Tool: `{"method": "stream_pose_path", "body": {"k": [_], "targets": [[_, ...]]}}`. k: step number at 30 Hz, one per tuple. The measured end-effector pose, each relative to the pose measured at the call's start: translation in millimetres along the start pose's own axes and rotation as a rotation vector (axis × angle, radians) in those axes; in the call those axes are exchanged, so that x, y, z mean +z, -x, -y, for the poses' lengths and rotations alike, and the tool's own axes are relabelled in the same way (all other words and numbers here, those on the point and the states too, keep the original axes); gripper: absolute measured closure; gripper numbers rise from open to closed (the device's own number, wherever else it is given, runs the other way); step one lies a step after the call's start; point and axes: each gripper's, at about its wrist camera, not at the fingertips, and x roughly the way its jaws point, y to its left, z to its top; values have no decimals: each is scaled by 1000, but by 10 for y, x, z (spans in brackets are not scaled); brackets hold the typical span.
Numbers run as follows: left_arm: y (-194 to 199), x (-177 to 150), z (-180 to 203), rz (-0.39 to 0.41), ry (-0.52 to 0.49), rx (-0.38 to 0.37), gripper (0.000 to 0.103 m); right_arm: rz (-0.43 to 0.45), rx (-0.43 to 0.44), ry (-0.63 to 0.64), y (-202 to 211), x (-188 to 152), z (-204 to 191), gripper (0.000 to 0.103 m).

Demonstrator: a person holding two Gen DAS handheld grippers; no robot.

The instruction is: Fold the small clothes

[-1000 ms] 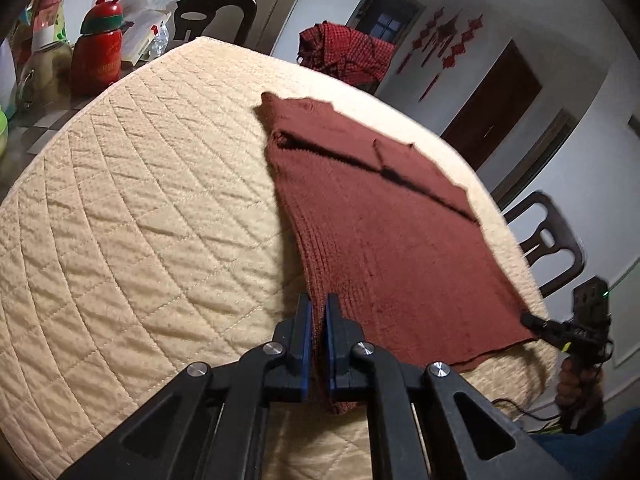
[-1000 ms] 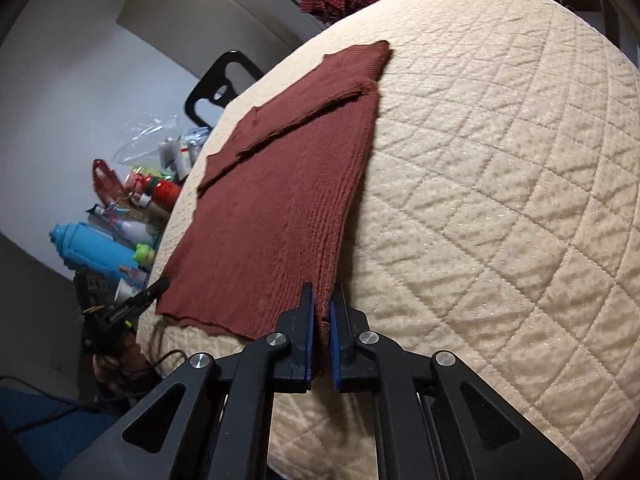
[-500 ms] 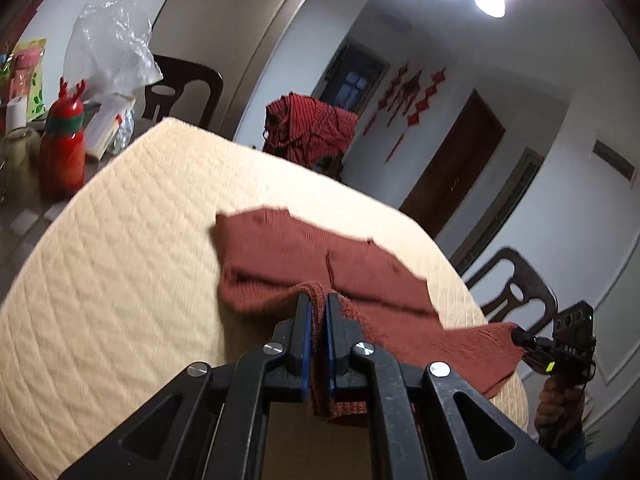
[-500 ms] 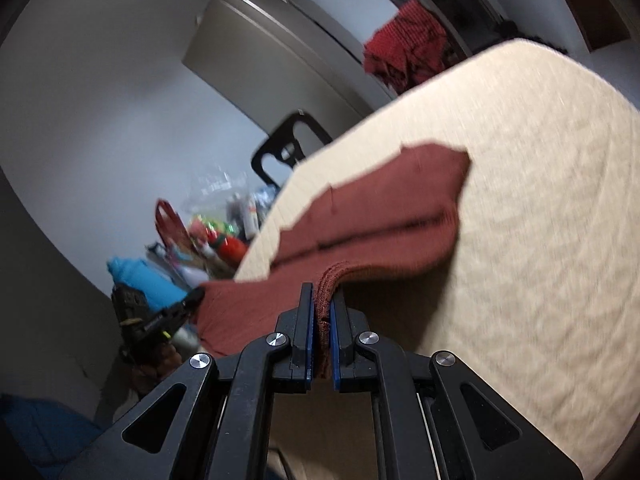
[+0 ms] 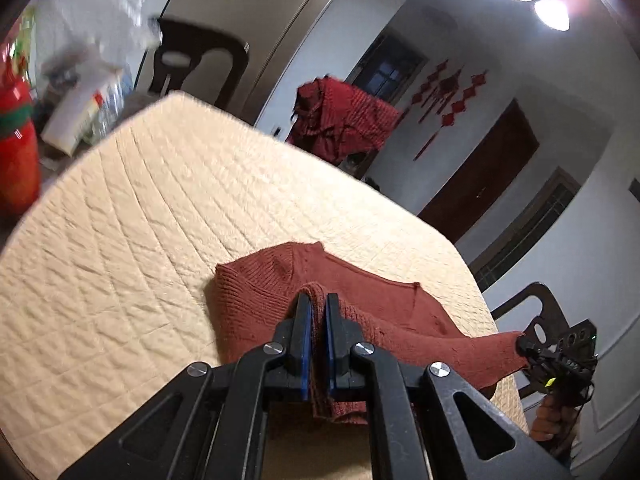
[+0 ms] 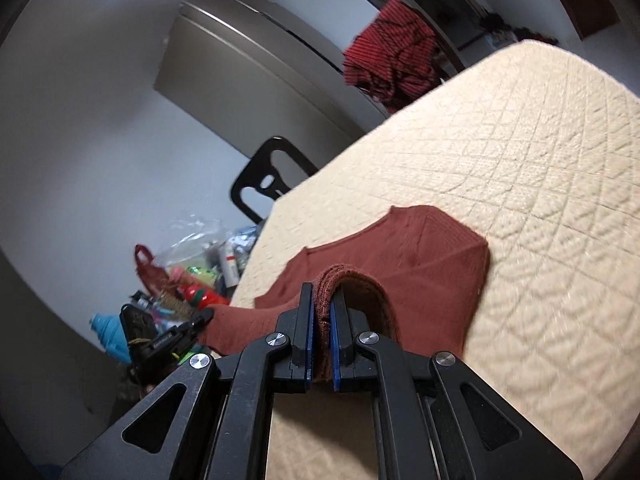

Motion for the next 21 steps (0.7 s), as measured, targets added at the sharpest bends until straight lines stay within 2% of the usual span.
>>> {"method": "stream_pose_path", "body": {"k": [6,12,17,21], "targets": [[-399,3,-249,-73,79,42,95,-53,-38,-105,-317,105,356,97],[-480,106,-259,-67,118,18,95,-54,-44,-135,-430,266,407,97],[-672,171,-327,-101,178,40,95,-86,-70,-196,-617,375,559,96],[-739,210,-333,-106,208,42,95,-106,-53,-253,-741,451,658,93]]}}
